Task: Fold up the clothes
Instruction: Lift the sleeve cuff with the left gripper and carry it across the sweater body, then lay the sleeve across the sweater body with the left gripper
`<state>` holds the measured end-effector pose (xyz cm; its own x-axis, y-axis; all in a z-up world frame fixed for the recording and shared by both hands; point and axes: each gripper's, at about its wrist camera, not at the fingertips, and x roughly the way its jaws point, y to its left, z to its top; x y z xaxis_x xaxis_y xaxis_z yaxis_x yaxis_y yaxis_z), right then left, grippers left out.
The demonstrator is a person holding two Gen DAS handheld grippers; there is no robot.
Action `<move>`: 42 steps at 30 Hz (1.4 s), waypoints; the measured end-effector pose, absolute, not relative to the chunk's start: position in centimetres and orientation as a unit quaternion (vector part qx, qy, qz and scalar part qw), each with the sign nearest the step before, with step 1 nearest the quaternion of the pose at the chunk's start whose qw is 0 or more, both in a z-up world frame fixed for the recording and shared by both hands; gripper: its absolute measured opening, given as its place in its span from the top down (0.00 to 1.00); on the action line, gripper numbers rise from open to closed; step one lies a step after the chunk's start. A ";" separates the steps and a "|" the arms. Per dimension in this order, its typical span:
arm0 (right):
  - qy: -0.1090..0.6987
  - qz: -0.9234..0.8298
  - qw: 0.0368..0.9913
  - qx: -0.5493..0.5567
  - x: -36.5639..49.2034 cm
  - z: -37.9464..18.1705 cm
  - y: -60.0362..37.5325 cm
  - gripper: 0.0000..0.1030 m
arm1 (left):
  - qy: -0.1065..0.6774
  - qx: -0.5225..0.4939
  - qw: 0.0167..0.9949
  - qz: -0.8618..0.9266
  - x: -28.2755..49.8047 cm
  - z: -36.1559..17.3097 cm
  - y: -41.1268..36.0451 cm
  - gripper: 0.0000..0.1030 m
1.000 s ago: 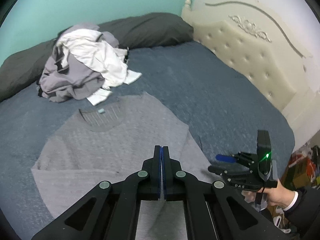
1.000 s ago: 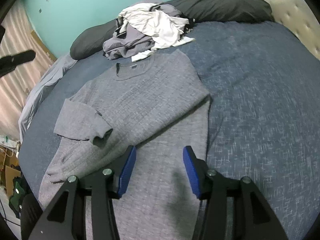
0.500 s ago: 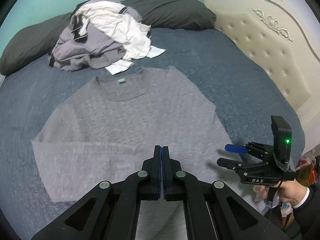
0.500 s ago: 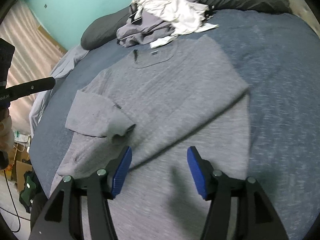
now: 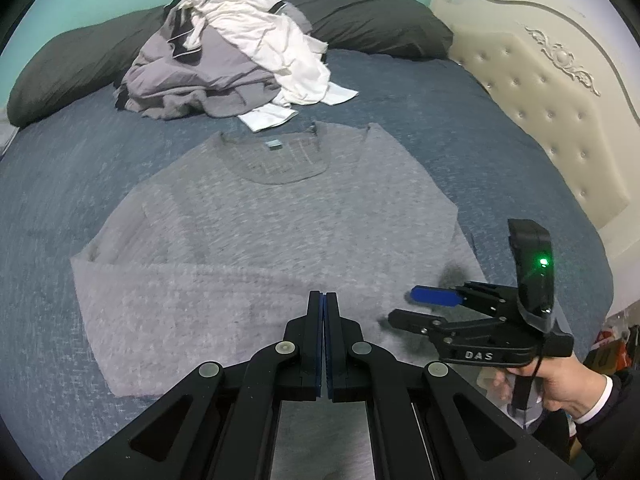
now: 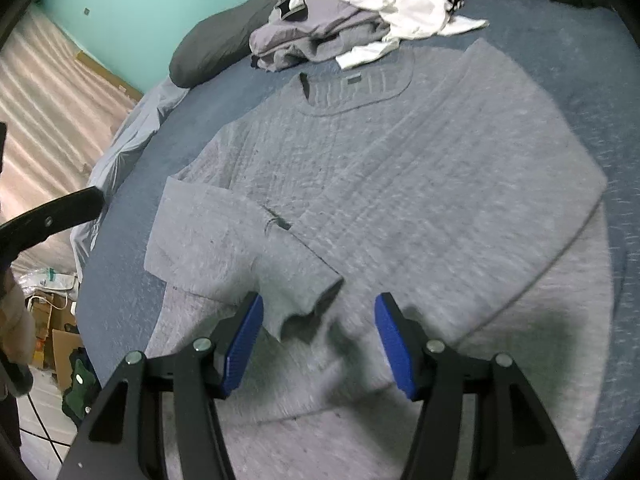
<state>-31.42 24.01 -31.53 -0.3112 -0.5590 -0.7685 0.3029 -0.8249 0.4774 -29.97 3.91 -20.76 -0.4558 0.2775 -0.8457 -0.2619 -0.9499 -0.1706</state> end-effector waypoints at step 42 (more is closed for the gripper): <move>-0.128 -0.847 0.278 0.435 -27.9 -22.6 28.1 0.96 | -0.040 -0.515 0.035 0.855 -27.1 -23.5 -10.6 0.99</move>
<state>-27.93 28.12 -22.55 -0.4672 -0.5821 -0.6656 0.3596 -0.8128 0.4584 -27.14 -10.58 -23.54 -0.4664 0.1012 -0.8788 -0.0185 -0.9943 -0.1046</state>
